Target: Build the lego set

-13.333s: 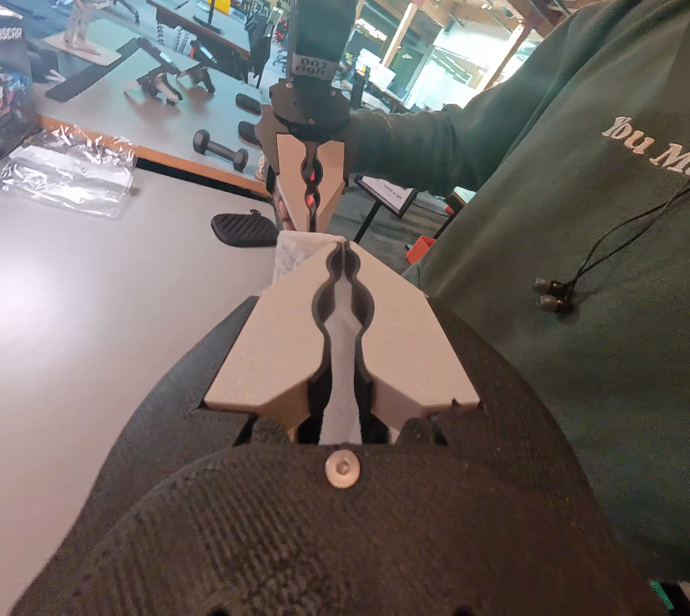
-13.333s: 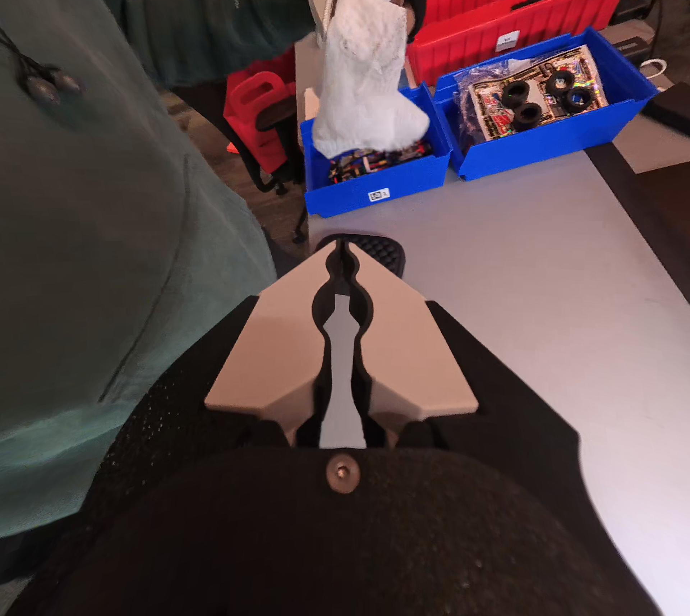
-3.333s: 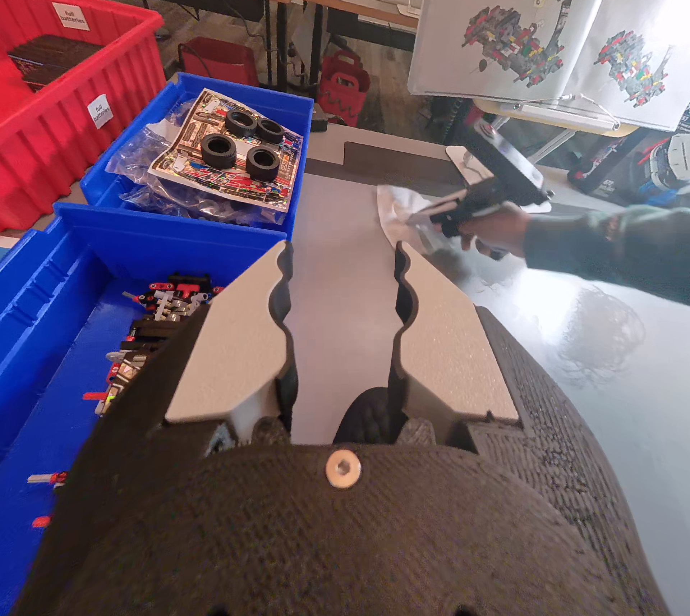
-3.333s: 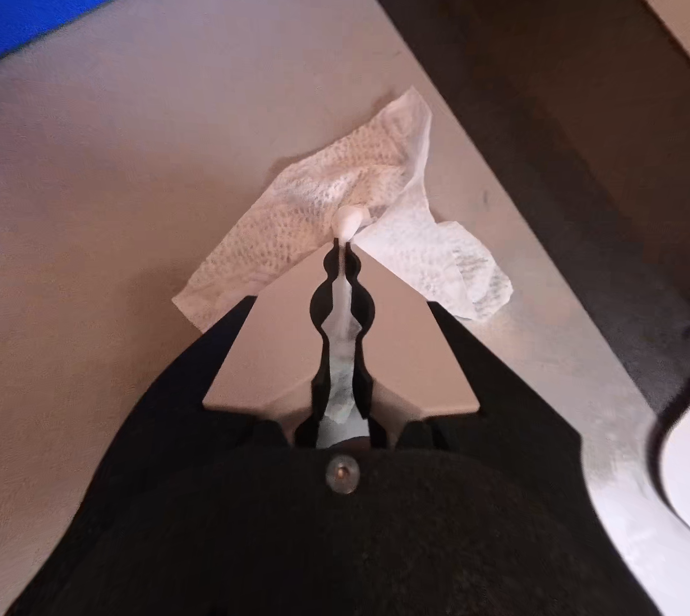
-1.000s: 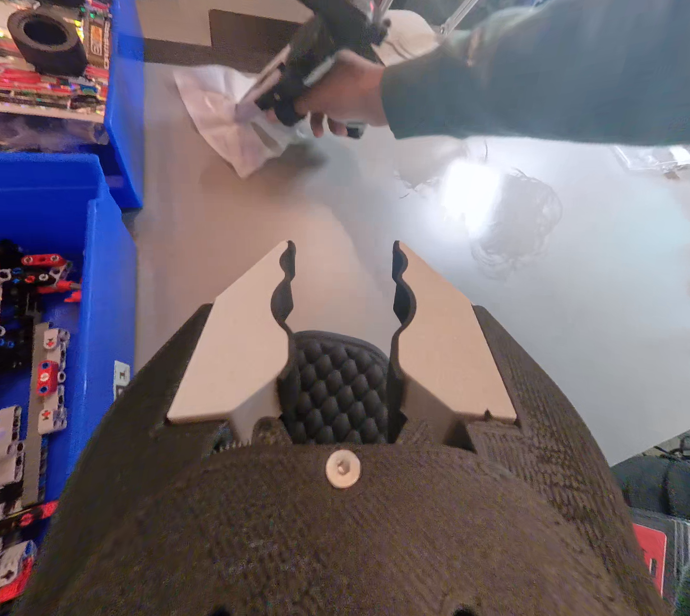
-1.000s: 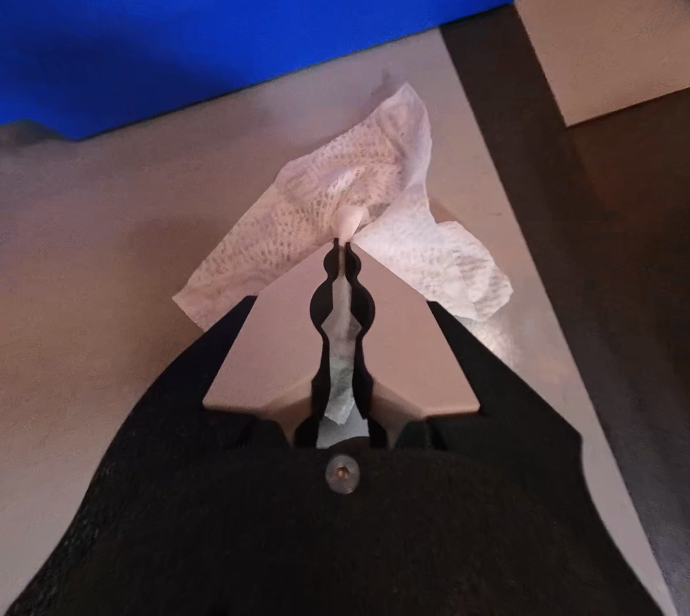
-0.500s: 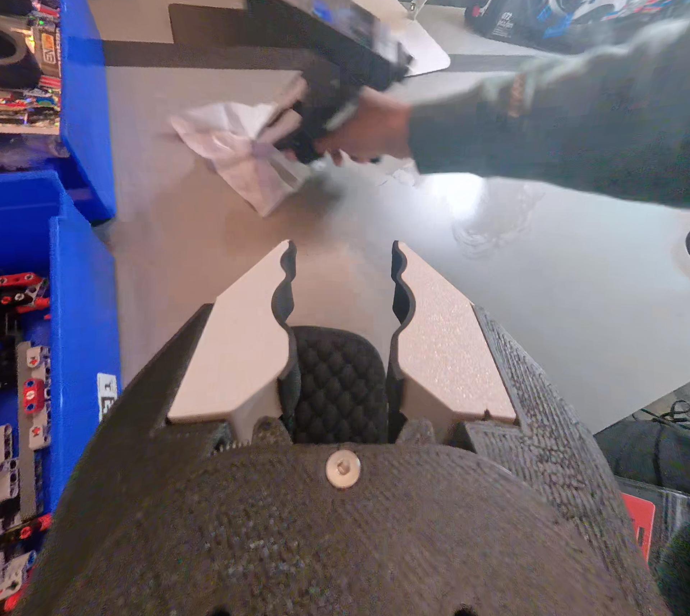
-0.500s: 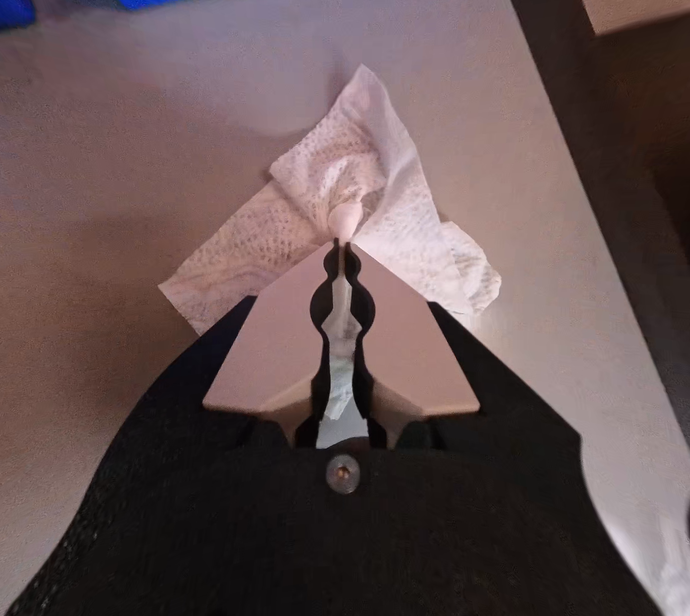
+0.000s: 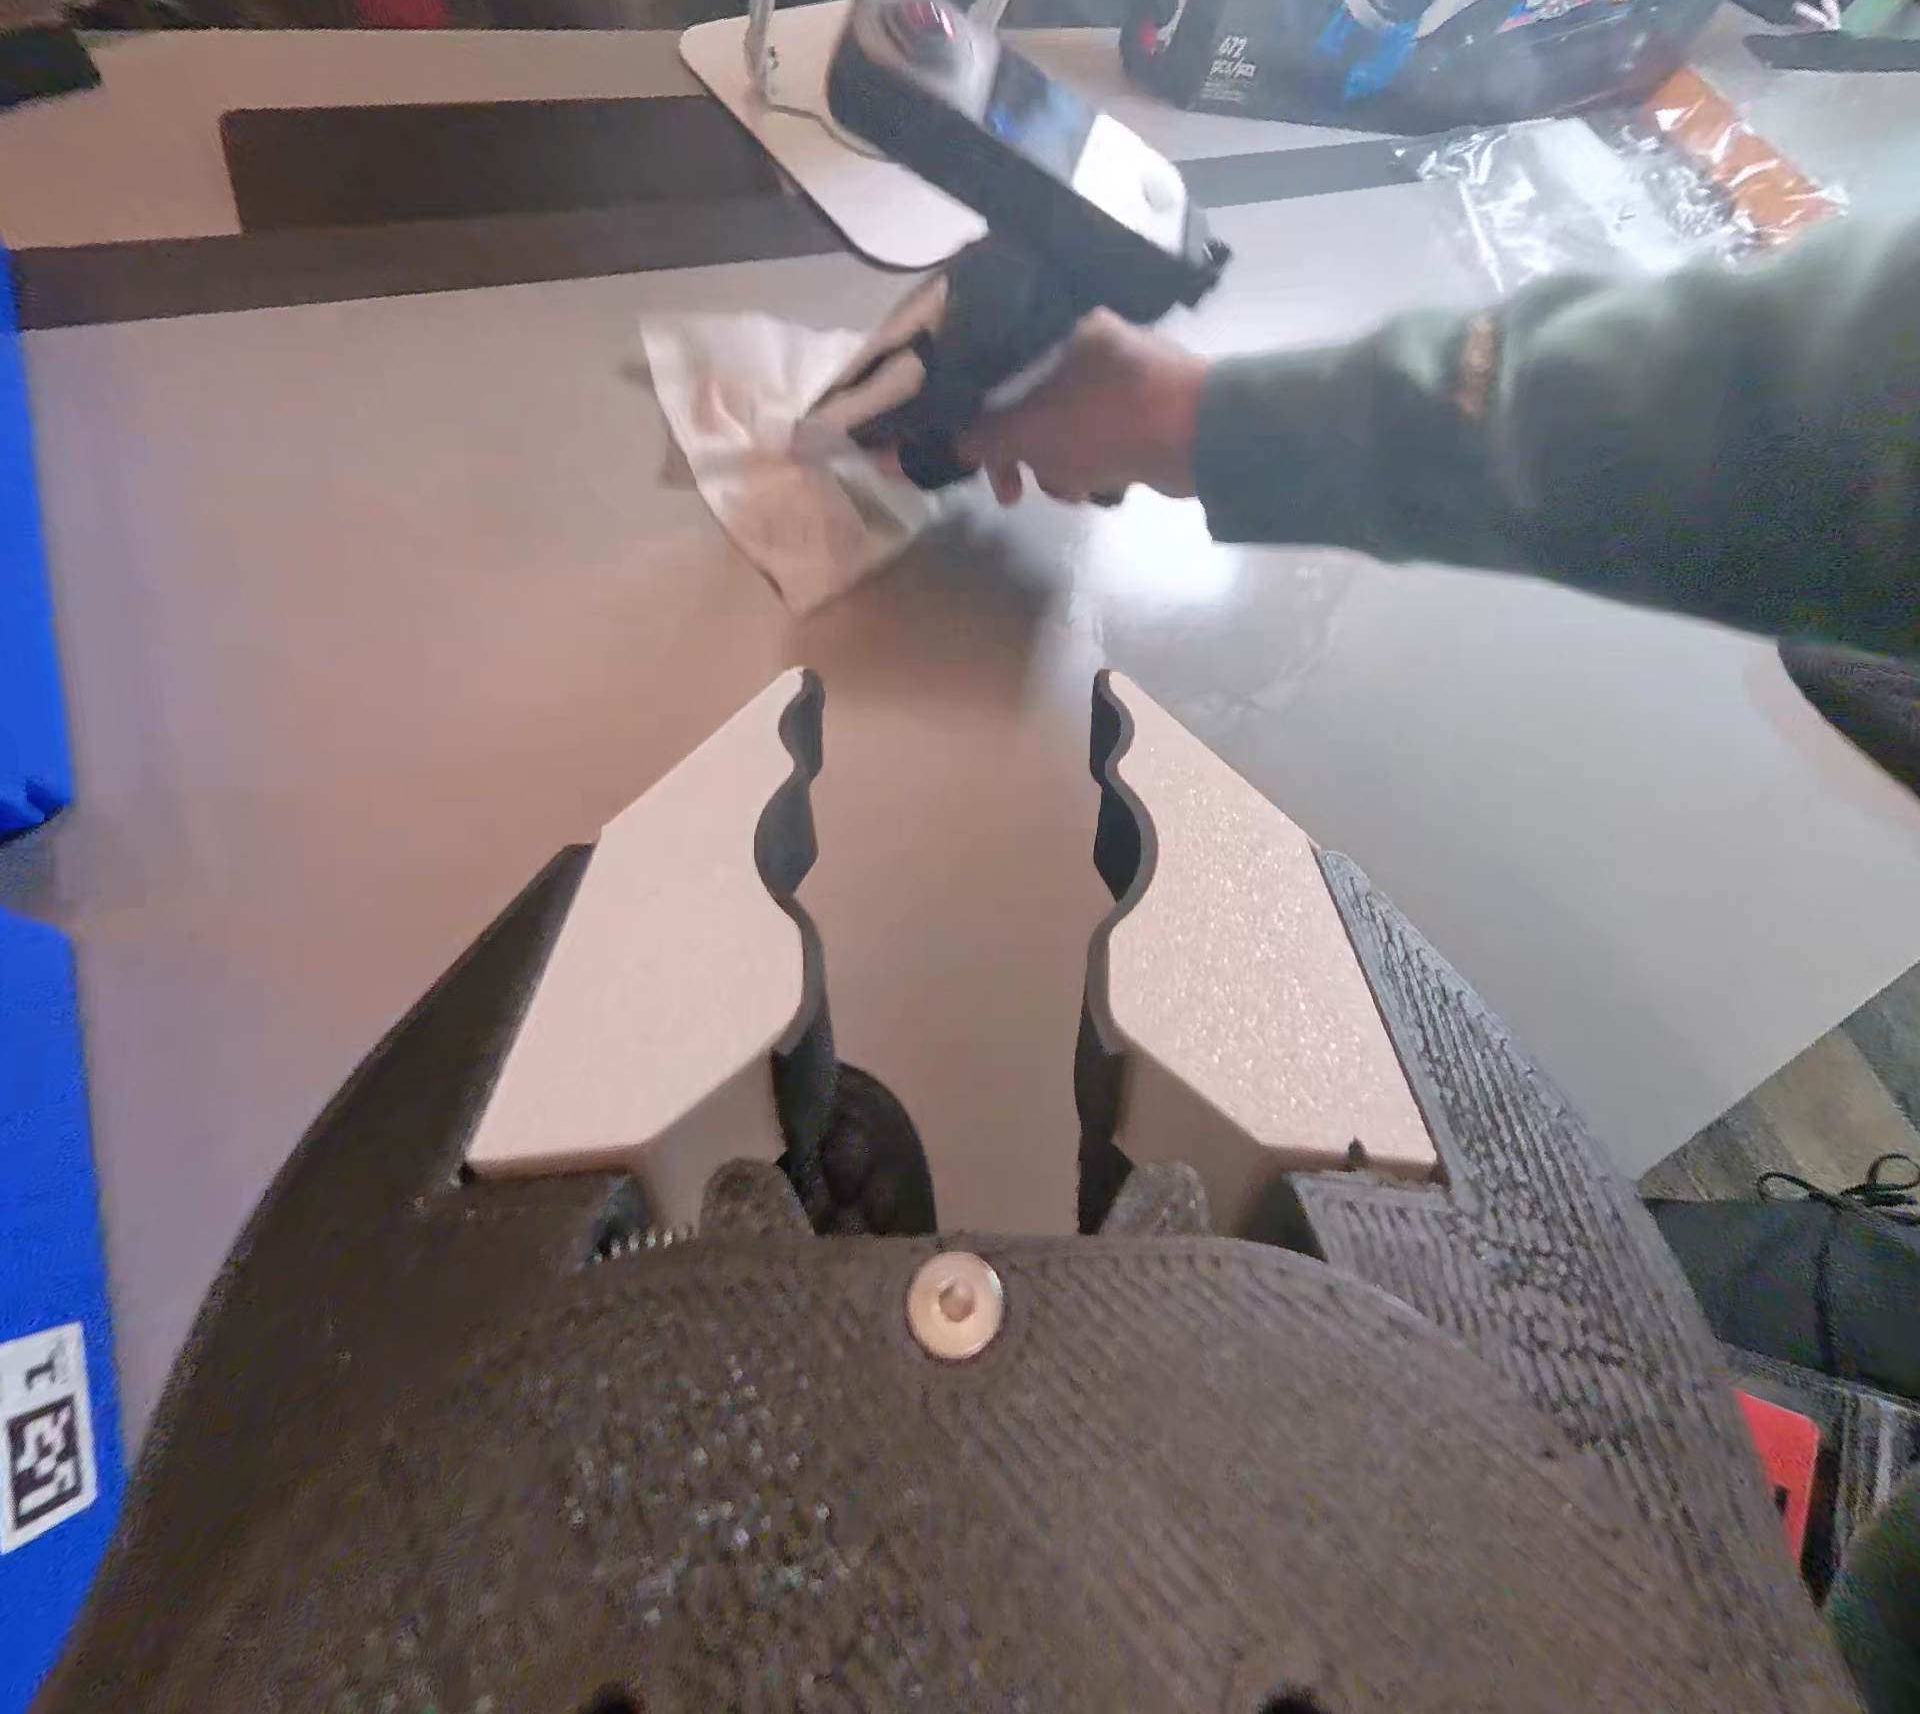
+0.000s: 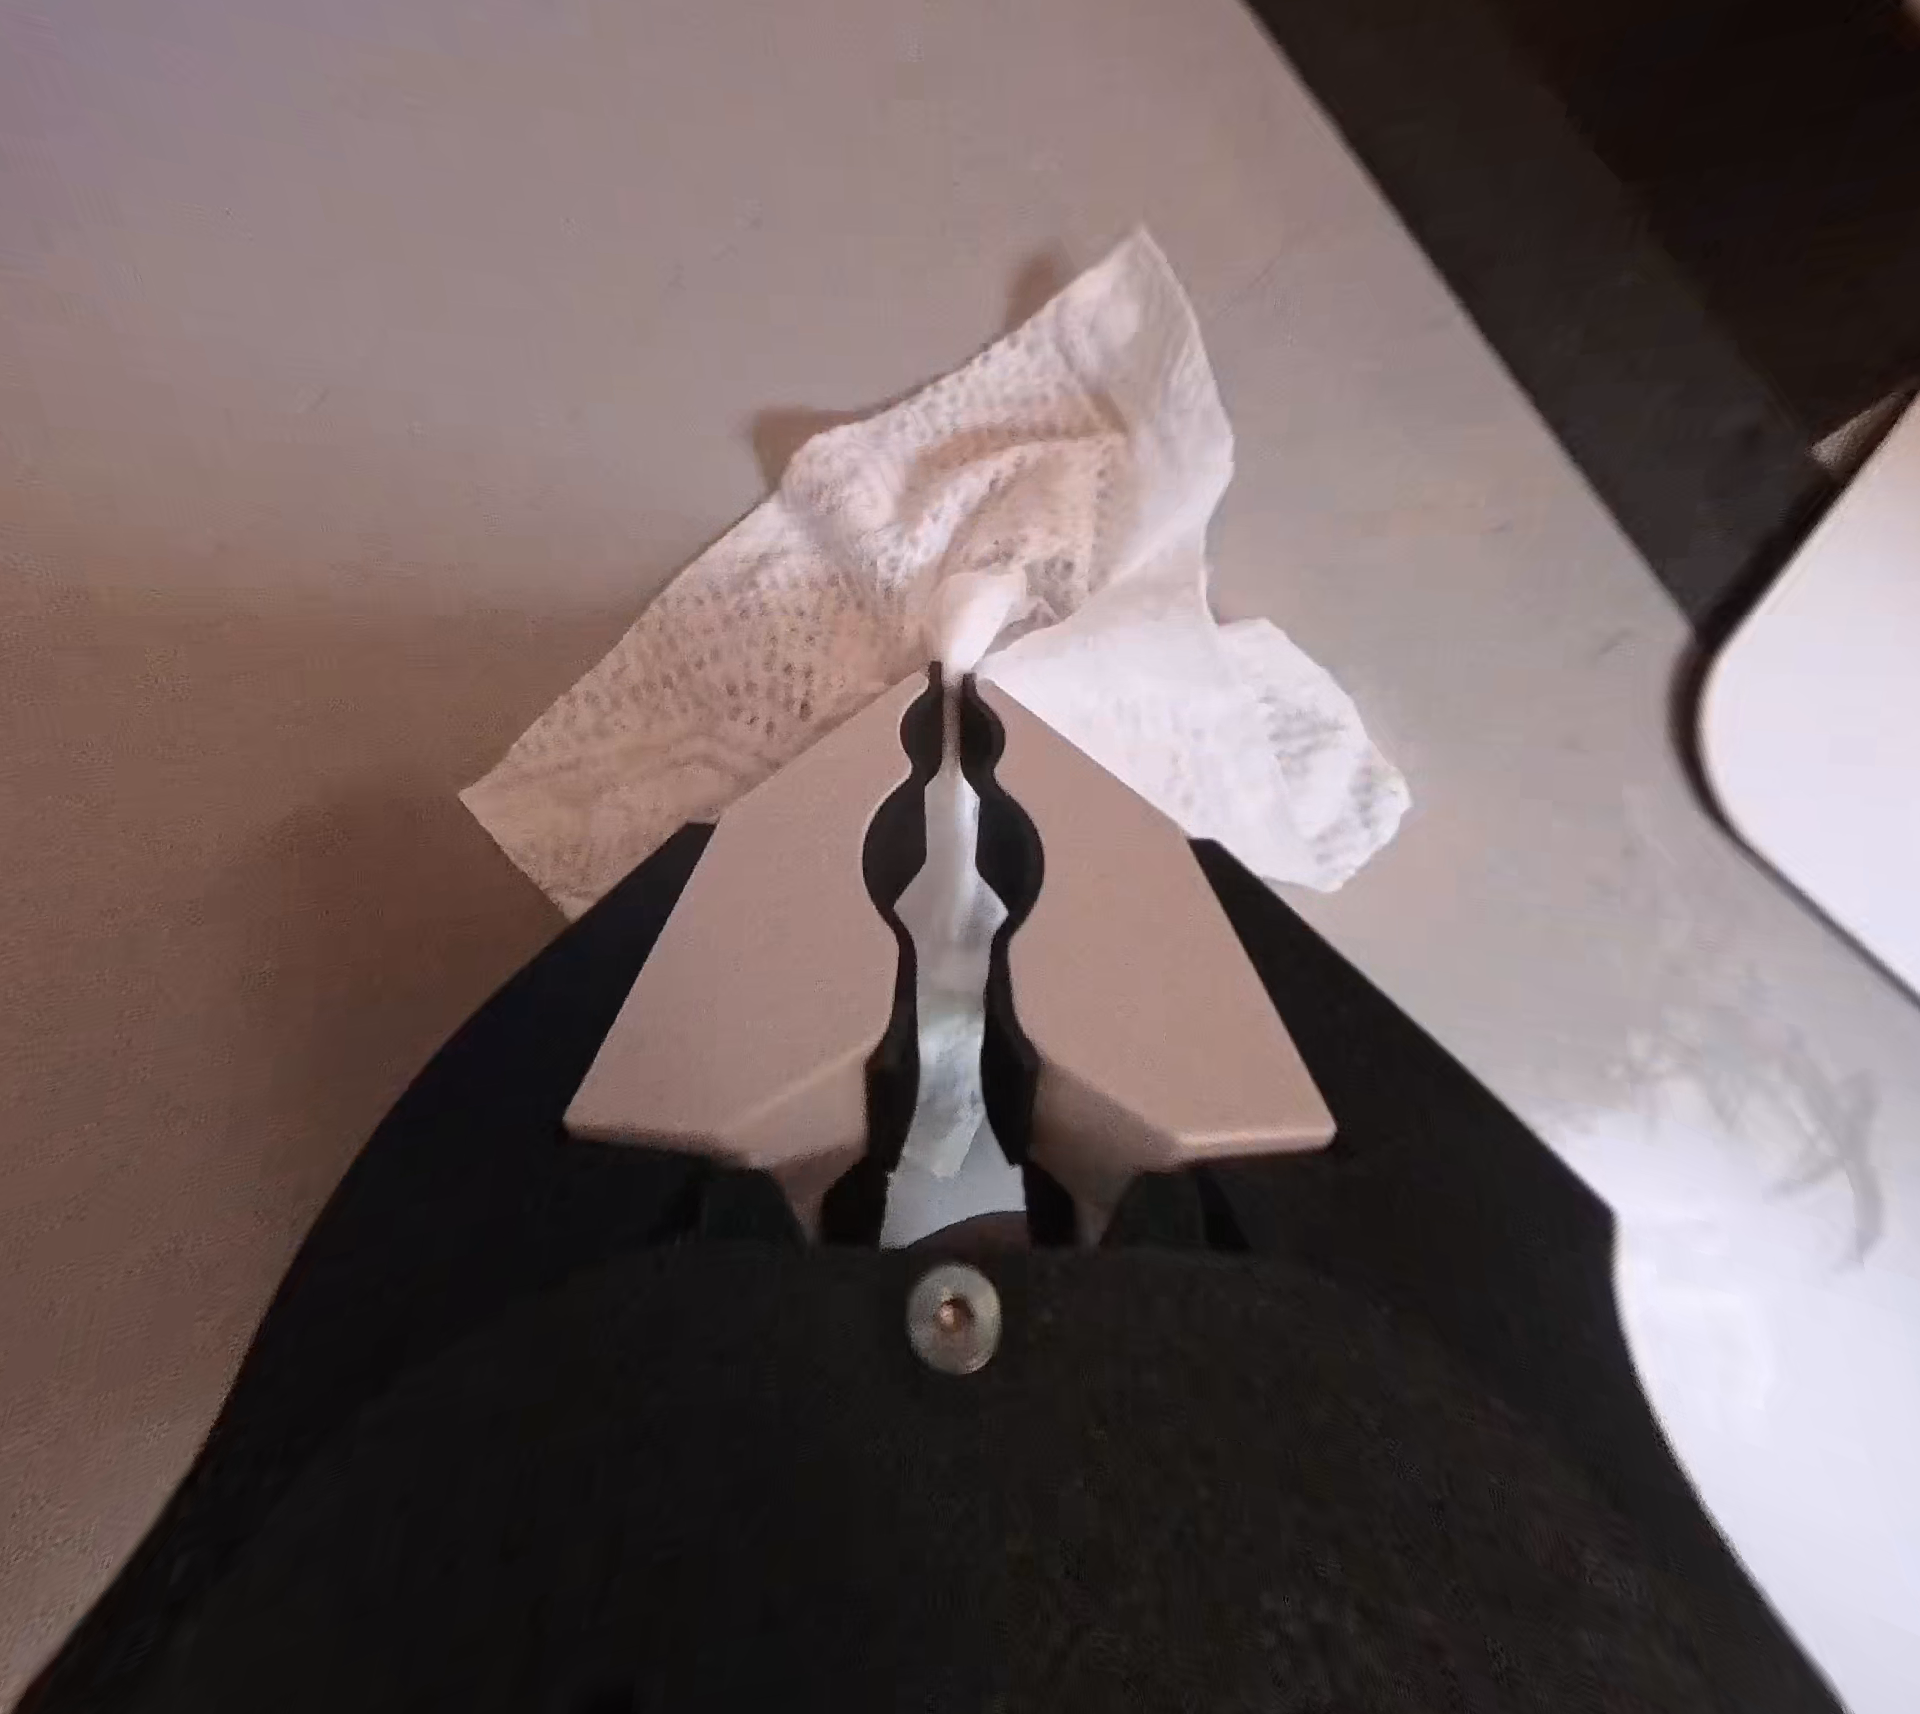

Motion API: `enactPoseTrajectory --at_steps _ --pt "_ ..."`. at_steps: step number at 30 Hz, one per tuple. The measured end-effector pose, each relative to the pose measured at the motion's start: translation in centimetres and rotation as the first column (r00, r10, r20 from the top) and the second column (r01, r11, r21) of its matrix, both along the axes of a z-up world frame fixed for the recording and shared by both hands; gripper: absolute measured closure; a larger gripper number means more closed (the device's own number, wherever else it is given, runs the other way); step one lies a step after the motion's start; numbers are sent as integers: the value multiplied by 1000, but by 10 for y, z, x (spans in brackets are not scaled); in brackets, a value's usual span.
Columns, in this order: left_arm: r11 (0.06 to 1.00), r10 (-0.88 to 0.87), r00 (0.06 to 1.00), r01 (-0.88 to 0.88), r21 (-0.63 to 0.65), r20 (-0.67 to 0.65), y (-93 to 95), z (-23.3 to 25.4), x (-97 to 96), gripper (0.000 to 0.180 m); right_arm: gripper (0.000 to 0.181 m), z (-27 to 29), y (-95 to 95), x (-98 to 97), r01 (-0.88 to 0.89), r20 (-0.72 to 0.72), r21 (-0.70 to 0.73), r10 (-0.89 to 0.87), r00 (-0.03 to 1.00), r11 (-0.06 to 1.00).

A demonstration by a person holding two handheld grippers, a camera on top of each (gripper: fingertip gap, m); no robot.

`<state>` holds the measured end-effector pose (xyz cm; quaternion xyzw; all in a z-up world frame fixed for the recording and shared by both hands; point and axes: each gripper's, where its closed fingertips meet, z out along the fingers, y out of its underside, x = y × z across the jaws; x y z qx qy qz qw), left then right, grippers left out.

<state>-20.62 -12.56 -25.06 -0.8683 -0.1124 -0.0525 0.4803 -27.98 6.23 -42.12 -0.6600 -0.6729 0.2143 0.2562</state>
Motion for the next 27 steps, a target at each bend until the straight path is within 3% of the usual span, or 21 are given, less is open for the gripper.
enactPoseTrajectory --at_steps 8,12,16,20,27 --pt "999 47 999 -47 5 -13 8 3 16 128 181 0 93 94 185 18 20 -186 982 982" --pt "996 81 996 -82 -24 -25 1 3 23 128 181 0 69 8 75 -30 12 -75 997 997" --pt "994 105 994 -106 -31 -19 1 4 31 128 181 0 -10 -20 -154 -15 27 154 988 988" --pt "989 148 989 -148 0 -17 7 9 30 128 181 1 -29 36 -199 -20 -16 199 980 980" --pt "984 178 983 -178 -12 -38 4 8 34 128 181 0 77 22 -4 5 11 4 1000 1000"
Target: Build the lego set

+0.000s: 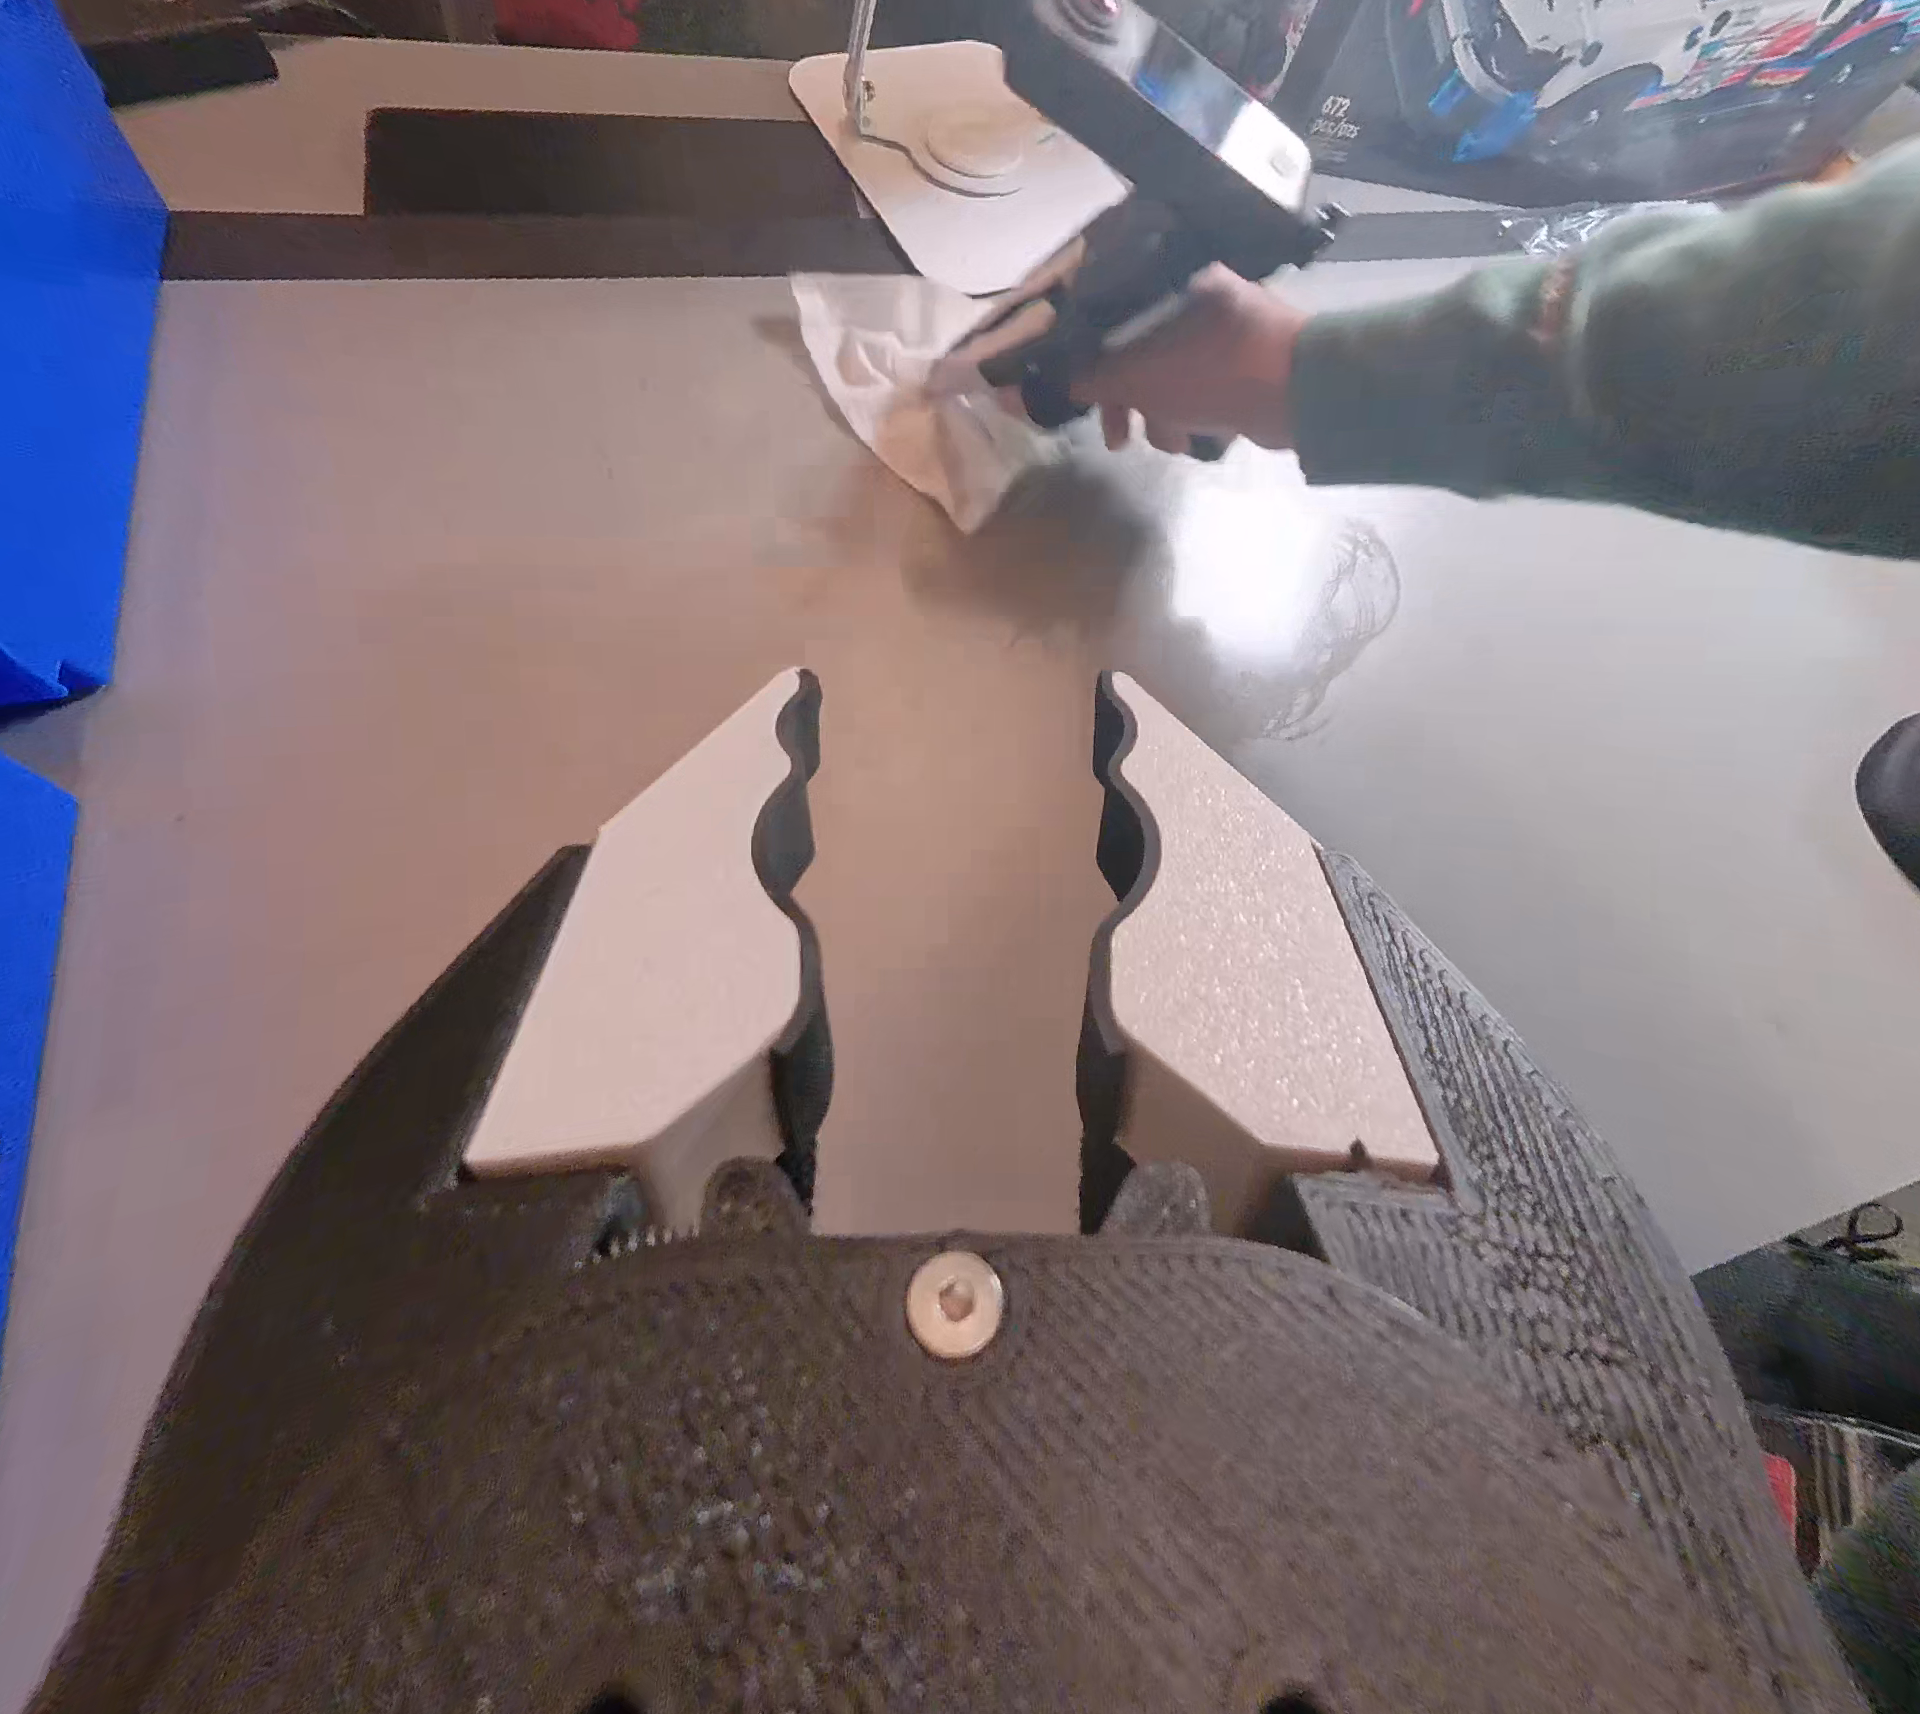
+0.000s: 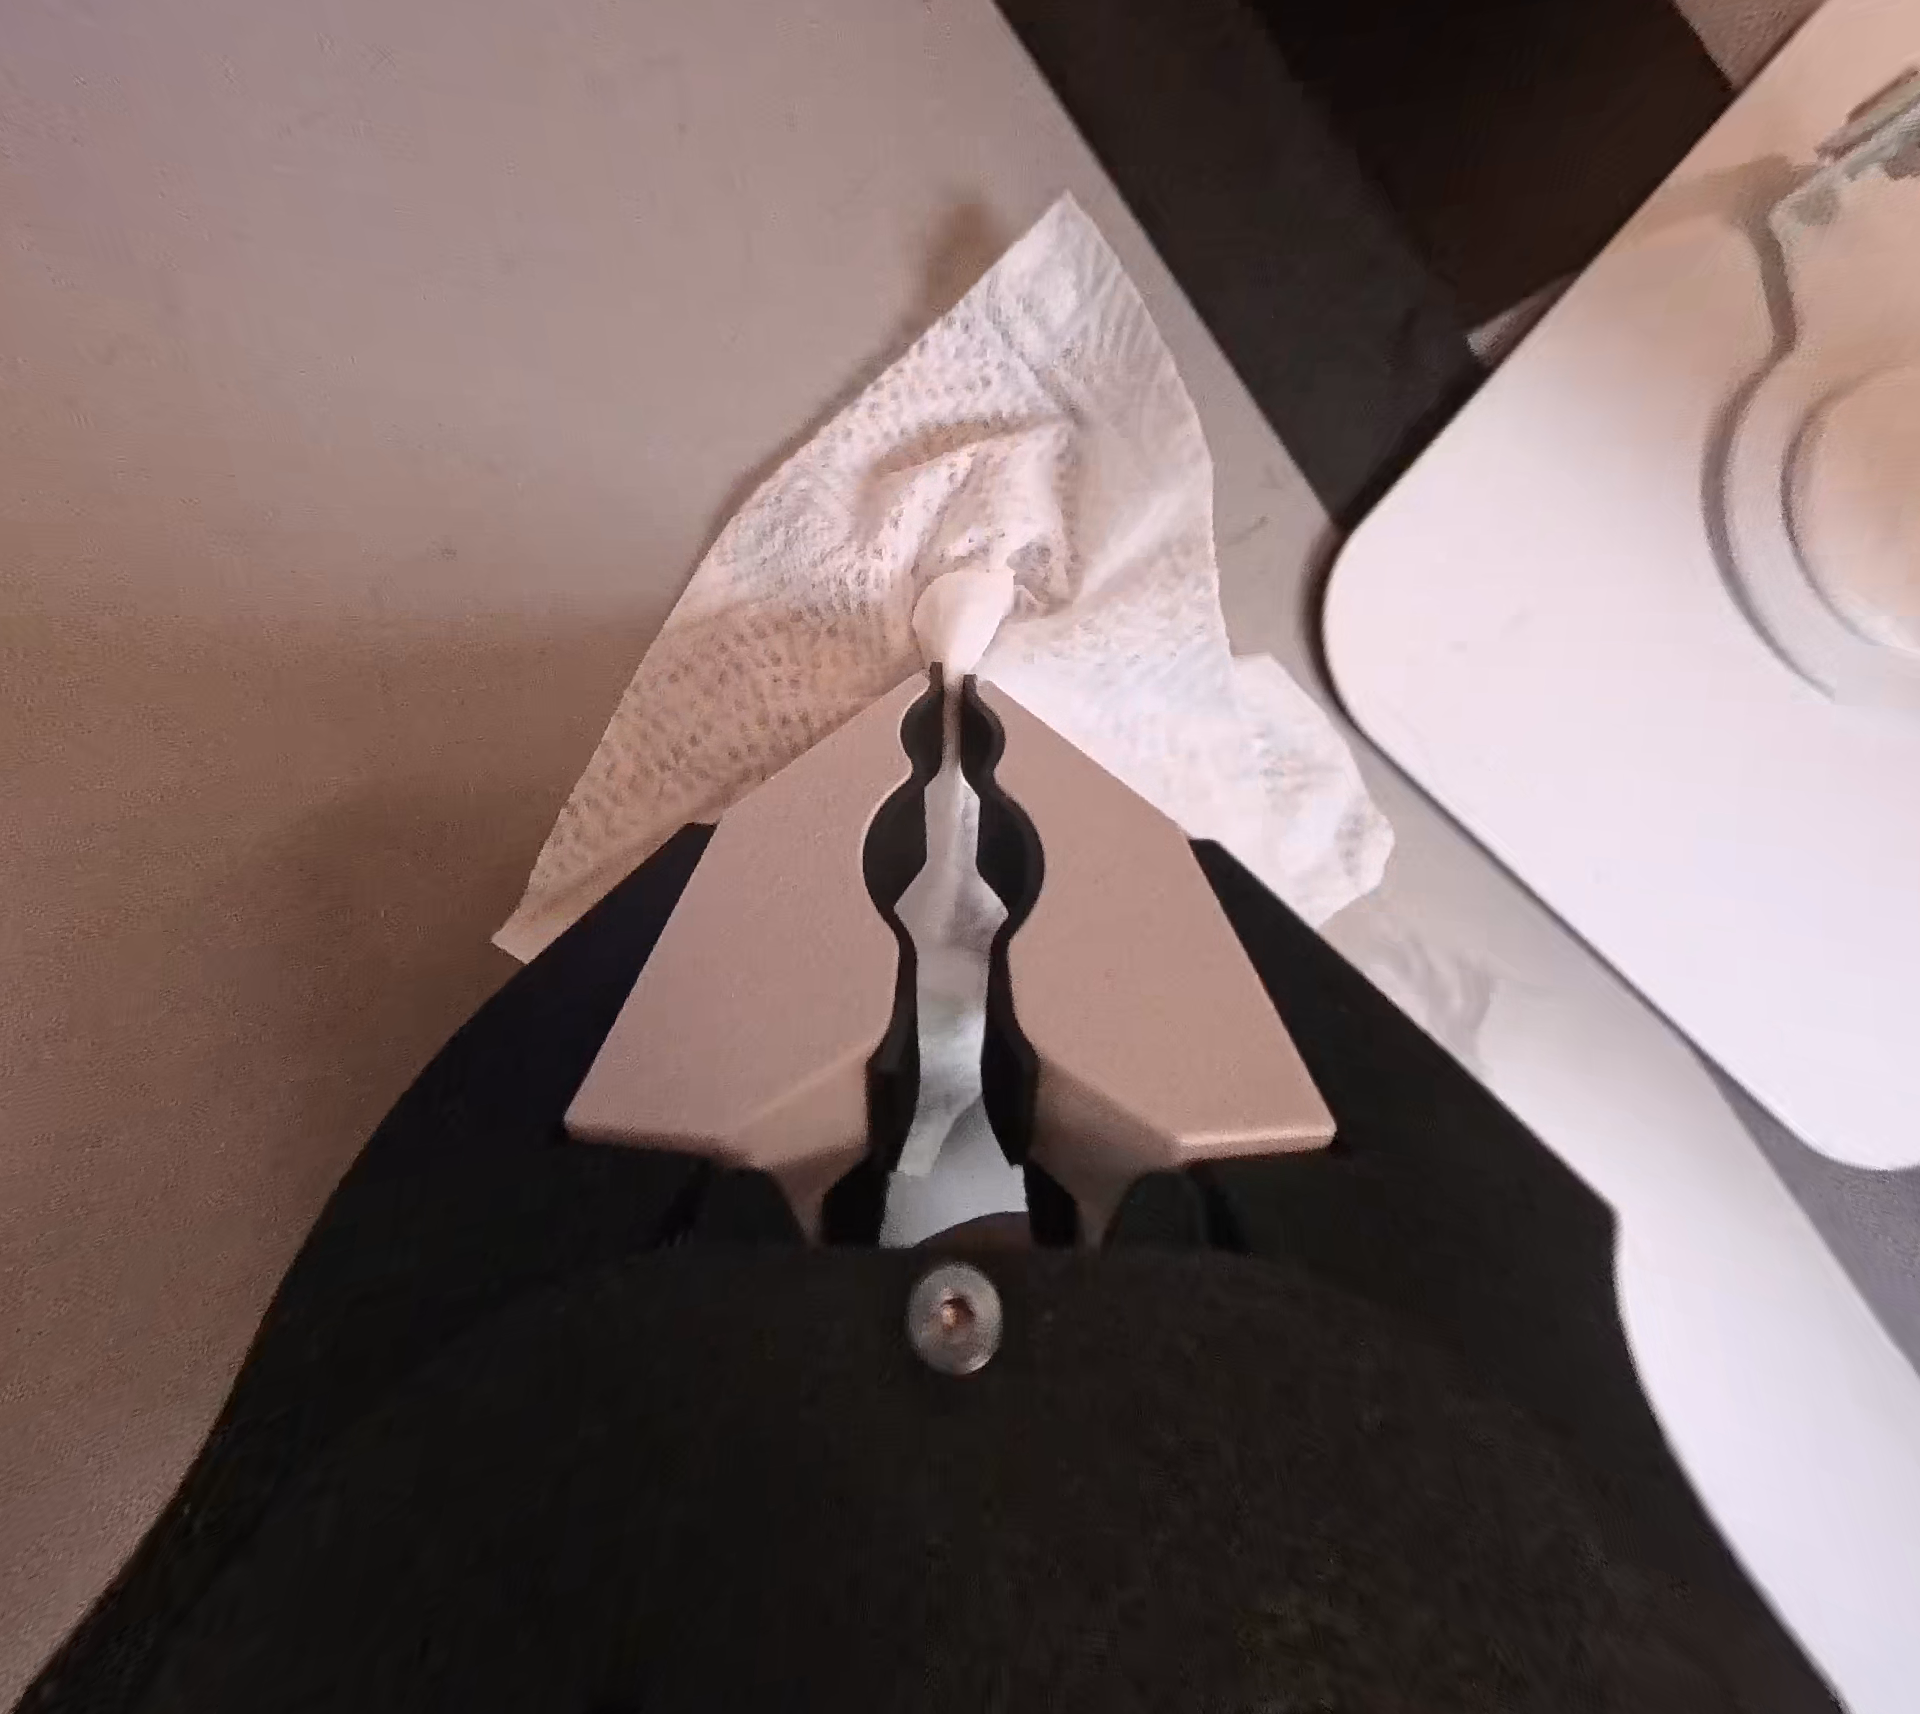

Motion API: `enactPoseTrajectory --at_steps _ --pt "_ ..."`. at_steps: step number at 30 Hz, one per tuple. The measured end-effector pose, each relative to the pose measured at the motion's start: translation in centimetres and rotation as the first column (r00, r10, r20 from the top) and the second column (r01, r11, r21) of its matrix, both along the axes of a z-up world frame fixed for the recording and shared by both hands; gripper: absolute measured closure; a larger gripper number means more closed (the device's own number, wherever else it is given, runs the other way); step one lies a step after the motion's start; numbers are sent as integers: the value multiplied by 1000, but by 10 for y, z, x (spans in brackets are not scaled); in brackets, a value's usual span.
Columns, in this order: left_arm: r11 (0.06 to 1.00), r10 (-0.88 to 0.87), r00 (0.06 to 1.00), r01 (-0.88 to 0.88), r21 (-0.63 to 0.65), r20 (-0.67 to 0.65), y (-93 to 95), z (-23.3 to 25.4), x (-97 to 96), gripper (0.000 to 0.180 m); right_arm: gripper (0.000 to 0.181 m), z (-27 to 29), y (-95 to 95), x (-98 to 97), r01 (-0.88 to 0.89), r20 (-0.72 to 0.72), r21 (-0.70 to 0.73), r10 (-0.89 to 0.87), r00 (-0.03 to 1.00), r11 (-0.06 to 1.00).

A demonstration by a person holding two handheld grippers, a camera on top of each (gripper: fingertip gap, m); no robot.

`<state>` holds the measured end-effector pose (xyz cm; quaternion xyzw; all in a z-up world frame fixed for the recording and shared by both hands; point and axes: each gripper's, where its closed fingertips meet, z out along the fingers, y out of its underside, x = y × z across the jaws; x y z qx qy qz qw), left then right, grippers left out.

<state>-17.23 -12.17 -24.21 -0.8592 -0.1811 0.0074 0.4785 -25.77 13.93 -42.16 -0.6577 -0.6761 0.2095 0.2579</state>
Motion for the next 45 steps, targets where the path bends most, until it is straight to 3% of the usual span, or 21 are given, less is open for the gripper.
enactPoseTrajectory --at_steps 10,18,21,27,36,45 --pt "999 39 999 -39 5 -17 -4 10 4 128 181 2 -114 17 -204 -26 -44 203 979 978" --pt "999 49 999 -50 -15 -22 -15 4 13 126 181 1 36 61 215 -3 -66 -216 976 974" --pt "999 17 999 -18 -26 -29 -10 7 22 125 181 1 24 27 227 -12 -90 -229 973 970" --pt "1000 -13 999 14 6 -45 8 21 27 125 181 2 -71 70 45 -32 -70 -47 998 997" --pt "999 -3 999 2 -43 -42 -10 11 28 125 181 0 64 151 387 -4 -118 -390 921 915" --pt "999 -40 999 40 -7 -27 3 18 33 125 181 0 -97 131 122 -18 -119 -125 992 985"
